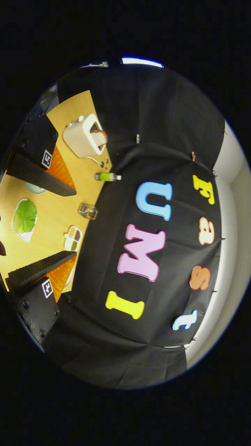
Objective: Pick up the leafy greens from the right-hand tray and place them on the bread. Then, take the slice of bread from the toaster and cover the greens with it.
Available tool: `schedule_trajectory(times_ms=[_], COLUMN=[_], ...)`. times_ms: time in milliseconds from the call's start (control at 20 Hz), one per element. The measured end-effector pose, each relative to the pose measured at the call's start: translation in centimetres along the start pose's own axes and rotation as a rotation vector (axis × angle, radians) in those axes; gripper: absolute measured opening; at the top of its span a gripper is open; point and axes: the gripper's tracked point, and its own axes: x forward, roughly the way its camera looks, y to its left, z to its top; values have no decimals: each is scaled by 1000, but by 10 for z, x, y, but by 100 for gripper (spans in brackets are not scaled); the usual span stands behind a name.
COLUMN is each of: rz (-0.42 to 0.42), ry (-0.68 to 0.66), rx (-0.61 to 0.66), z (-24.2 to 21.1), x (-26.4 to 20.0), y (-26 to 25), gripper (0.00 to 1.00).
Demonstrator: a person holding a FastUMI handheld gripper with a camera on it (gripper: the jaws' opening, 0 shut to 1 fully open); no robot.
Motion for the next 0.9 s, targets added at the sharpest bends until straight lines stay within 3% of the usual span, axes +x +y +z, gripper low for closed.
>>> schedule_trajectory(times_ms=[300,500,900], rz=[162,266,334], ry=[317,493,696], rx=[-100,-92,-21], z=[-123,-194,-282], x=[29,46,76], y=[-7,0,9], gripper=[97,96,87])
